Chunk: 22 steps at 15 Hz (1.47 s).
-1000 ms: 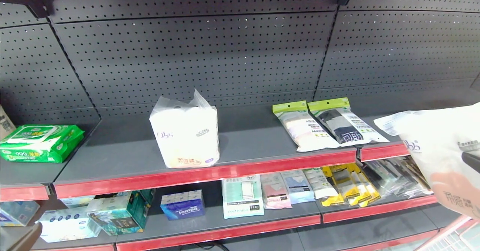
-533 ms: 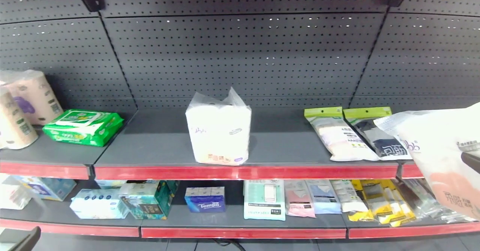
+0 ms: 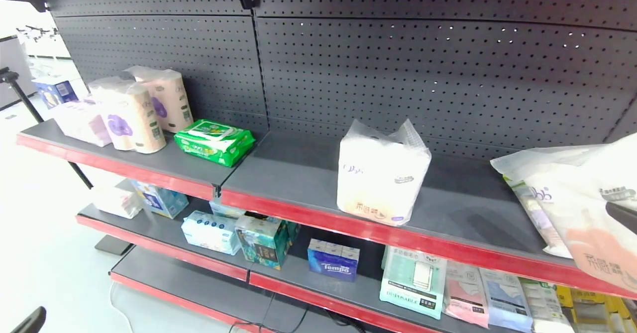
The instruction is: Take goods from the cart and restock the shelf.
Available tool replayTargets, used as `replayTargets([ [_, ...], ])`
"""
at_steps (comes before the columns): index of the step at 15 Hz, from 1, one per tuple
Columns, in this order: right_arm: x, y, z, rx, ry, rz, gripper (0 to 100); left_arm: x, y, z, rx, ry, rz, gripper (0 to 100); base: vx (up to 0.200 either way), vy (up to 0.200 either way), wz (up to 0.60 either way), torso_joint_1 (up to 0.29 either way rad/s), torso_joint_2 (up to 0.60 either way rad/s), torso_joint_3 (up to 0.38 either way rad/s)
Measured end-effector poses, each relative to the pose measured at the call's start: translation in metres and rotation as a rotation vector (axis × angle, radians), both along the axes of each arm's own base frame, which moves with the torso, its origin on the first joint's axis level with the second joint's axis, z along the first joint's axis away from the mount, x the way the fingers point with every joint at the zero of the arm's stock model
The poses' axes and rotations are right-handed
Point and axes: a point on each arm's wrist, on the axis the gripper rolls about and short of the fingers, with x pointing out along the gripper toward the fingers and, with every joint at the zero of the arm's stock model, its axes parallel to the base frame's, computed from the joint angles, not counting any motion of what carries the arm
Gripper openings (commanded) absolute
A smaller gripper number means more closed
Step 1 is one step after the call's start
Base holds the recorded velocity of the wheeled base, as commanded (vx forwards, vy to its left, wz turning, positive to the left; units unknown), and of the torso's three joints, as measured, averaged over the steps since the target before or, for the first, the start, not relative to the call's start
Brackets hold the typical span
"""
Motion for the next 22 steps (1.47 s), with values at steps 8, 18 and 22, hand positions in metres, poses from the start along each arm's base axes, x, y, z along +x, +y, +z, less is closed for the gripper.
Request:
replayTargets([
  [8, 0.052, 0.010, 0.017, 0.003, -0.058, 0.106, 0, -0.018, -0.004, -0.030, -0.050, -0.044, 0.071, 100, 0.000, 0.000, 0.00, 0.000, 0.00, 0.000],
  [18, 0.080, 0.013, 0.005, 0.070, 0.022, 0.104, 0, -0.026, 0.001, -0.082, -0.090, 0.019, 0.441, 100, 0.000, 0.000, 0.00, 0.000, 0.00, 0.000],
  [22, 0.081, 0.013, 0.005, 0.071, 0.023, 0.104, 0, -0.023, 0.001, -0.085, -0.103, 0.050, 0.345, 100, 0.000, 0.000, 0.00, 0.000, 0.00, 0.000],
])
